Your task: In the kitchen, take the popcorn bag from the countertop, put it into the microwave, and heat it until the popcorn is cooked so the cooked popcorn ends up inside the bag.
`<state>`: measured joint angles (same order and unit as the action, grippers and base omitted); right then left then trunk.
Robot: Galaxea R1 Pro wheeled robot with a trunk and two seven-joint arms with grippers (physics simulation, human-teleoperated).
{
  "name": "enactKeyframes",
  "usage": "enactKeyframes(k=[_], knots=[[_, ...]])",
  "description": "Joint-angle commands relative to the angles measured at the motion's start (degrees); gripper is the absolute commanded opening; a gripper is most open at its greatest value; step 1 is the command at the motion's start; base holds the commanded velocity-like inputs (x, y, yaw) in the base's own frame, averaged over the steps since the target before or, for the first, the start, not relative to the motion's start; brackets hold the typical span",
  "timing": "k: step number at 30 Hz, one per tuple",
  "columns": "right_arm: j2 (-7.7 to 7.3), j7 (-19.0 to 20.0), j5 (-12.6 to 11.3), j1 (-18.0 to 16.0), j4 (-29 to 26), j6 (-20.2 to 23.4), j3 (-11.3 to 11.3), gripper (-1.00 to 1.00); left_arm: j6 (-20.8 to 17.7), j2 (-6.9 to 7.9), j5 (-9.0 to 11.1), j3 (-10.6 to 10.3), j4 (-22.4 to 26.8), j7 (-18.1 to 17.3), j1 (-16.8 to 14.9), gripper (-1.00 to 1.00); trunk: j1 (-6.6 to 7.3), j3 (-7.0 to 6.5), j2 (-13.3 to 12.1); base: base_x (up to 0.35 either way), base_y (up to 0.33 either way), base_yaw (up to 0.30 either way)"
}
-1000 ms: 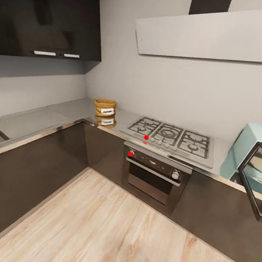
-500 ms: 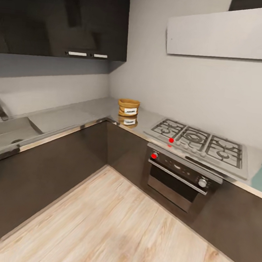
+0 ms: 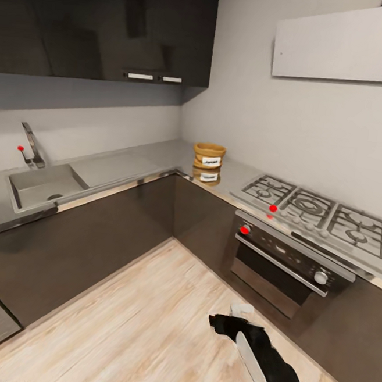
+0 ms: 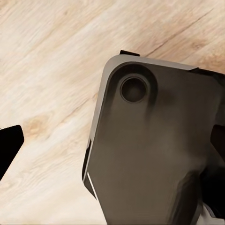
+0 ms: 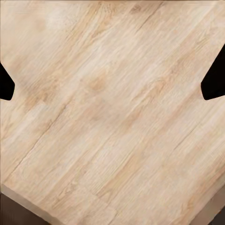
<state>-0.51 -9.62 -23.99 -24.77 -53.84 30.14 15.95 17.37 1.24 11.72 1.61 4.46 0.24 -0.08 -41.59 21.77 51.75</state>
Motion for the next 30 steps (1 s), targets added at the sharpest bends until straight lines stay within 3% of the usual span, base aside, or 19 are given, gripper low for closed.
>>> enactKeyframes(k=[1,3,4,8,9,10,11,13,17,21,25,30], knots=[[-0.05,-0.96,-0.63,0.04,-3.51,3.01,-0.2,1.0,0.12,-0.01,0.05,0.11,0.03,0.02,-0.01,1.0,-0.01,0.14,0.04,0.0,0.0,0.223],[0.08,-4.38,-0.76,-0.81,-15.09,15.28,-2.99,1.0,0.12,-0.05,0.05,0.07,0.03,0.02,-0.01,1.0,-0.01,0.27,0.04,0.0,0.0,0.22],[0.11,-5.62,-0.83,-2.6,-17.76,18.67,-4.01,1.0,0.12,-0.07,0.05,0.07,0.03,-0.01,-0.01,1.0,-0.01,0.34,0.04,0.0,0.0,0.219],[0.08,-6.37,-1.7,-13.63,-20.69,29.86,-9.58,1.0,0.12,-0.09,0.04,0.06,0.03,-0.16,-0.01,1.0,-0.01,0.62,0.04,0.0,0.0,0.219],[0.07,-6.23,-1.75,-16.03,-20.73,29.86,-10.47,1.0,0.12,-0.09,0.04,0.06,0.04,-0.19,-0.01,1.0,-0.01,0.69,0.04,0.0,0.0,0.219],[0.03,-5.53,-1.92,-21.28,-20.63,29.86,-11.78,1.0,0.12,-0.1,0.04,0.06,0.04,-0.22,-0.01,1.0,-0.01,0.76,0.04,0.0,0.0,0.219],[-0.02,-4.79,-2.25,-24.08,-20.52,29.86,-12.39,1.0,0.12,-0.1,0.04,0.06,0.04,-0.23,-0.01,1.0,-0.01,0.83,0.04,0.0,0.0,0.219],[-1.09,-1.33,-4.35,-30.65,-20.43,29.86,-14.43,1.0,0.12,-0.1,0.01,0.06,0.03,-0.24,-0.01,1.0,-0.01,0.97,0.04,0.0,0.0,0.216],[-8.06,2.75,-7.01,-43.4,-18.85,29.86,-15.81,1.0,0.05,-0.14,-0.03,0.02,-0.05,-0.24,-0.01,1.0,-0.01,1.26,0.04,0.0,0.0,0.21],[-12.56,3.09,-6.78,-55.11,-7.21,29.86,-15.23,1.0,0.04,-0.03,-0.04,0.04,-0.06,-0.24,-0.01,1.0,-0.01,1.43,0.04,0.178,0.0,0.125],[-13.97,3.11,-6.76,-60.86,-4.47,29.86,-12.76,1.0,-0.47,-0.01,0.04,0.06,-0.06,-0.24,-0.01,1.0,-0.01,1.44,0.04,0.313,0.0,0.011],[-15.18,3.12,-6.7,-62.22,-4.65,29.86,-12.22,1.0,-0.66,-0.07,0.05,0.07,-0.06,-0.24,-0.01,1.0,-0.01,1.29,0.04,0.324,0.0,0.001]])
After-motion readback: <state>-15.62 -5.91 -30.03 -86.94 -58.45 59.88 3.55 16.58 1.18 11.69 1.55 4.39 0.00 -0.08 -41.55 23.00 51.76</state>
